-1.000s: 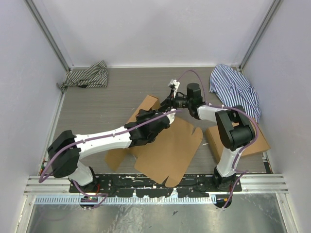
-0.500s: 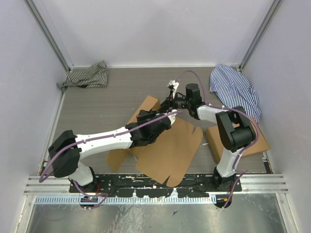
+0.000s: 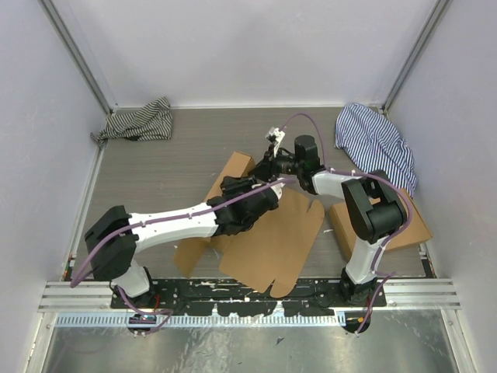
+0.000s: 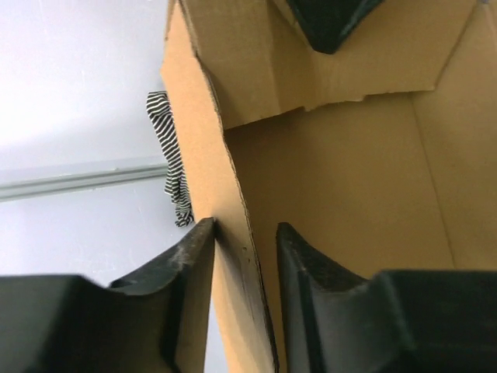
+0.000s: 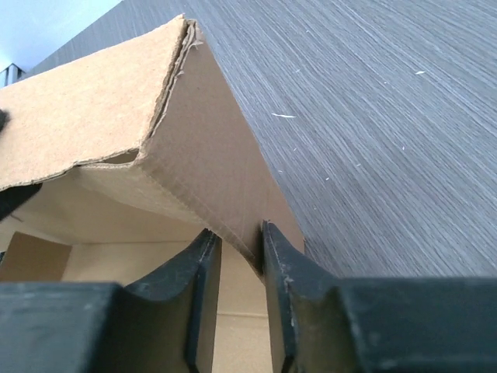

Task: Fold the paper box

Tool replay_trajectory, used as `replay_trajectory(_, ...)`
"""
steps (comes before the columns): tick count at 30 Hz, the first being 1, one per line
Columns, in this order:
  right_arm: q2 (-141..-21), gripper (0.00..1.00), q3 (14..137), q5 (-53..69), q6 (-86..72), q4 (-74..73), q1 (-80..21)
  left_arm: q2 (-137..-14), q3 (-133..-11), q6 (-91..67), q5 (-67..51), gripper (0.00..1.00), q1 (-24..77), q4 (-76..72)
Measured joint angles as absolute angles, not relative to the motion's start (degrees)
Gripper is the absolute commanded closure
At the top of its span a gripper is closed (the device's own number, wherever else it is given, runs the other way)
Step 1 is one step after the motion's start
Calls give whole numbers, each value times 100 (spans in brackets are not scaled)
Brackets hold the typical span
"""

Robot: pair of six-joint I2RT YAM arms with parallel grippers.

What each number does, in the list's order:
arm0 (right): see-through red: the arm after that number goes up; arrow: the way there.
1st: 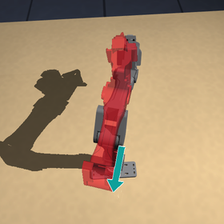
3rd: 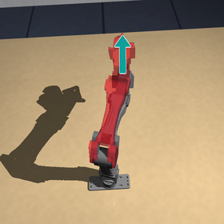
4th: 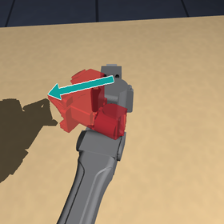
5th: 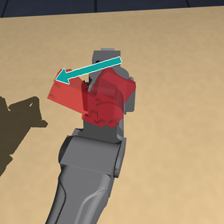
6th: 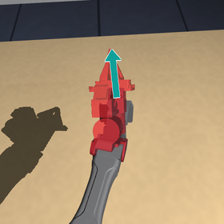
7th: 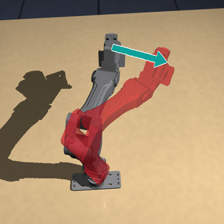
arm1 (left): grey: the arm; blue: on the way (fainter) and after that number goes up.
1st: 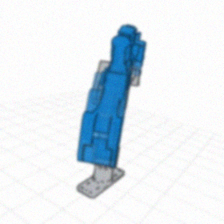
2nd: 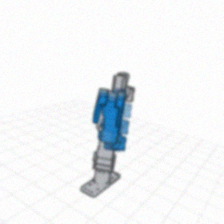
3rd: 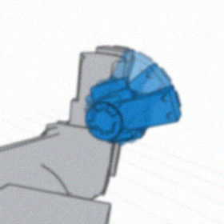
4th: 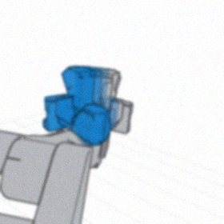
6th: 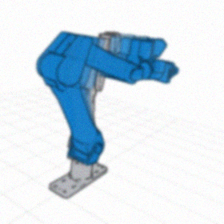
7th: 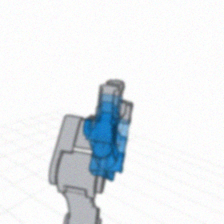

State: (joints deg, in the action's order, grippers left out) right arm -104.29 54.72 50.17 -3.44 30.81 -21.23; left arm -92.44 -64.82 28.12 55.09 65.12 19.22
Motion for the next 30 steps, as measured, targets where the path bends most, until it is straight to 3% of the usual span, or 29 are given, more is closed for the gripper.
replay_trajectory(8,-10398,71,5339,4716,-381,3227,-2128,-9238,-6792,2099,4925,42,6604,2530)
replay_trajectory(16,-10396,68,5339,4657,-454,3236,-2143,-8158,-6807,1118,3835,35,6652,2757)
replay_trajectory(30,-10388,69,5339,4565,-513,3212,-2204,-6438,-6036,207,4615,38,6296,2025)
